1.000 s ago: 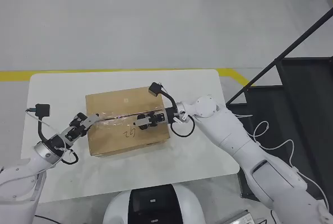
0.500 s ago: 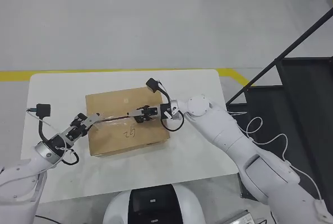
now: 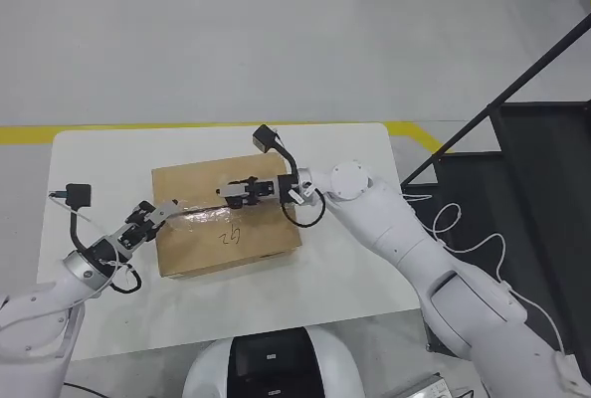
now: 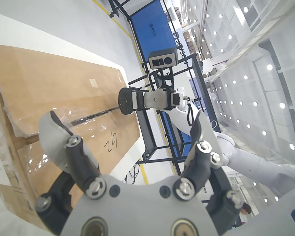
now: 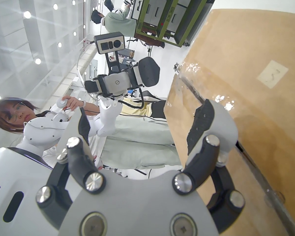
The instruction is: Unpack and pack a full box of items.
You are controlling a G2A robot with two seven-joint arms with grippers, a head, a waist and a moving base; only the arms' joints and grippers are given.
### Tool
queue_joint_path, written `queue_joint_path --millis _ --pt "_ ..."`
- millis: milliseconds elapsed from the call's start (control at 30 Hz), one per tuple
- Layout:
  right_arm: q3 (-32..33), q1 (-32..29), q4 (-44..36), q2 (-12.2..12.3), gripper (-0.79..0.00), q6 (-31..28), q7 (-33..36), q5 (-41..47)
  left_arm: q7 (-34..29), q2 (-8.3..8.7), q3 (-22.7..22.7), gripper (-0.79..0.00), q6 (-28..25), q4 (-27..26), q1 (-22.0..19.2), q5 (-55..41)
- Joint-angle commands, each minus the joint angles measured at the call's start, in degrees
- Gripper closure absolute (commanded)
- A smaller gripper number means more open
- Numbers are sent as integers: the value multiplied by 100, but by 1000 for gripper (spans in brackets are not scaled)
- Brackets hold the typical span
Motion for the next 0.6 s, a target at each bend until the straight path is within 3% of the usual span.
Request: queue_joint_path --millis 0,333,567 --pt "-86 21 54 -57 -785 56 28 22 -3 -1 -3 -785 -12 2 -4 4" --pt "-411 249 725 -339 -785 233 -92 -201 23 -5 -96 -785 27 -38 78 21" --pt "-401 286 691 -550 -785 -17 85 447 19 -9 -149 -785 -5 -45 111 -36"
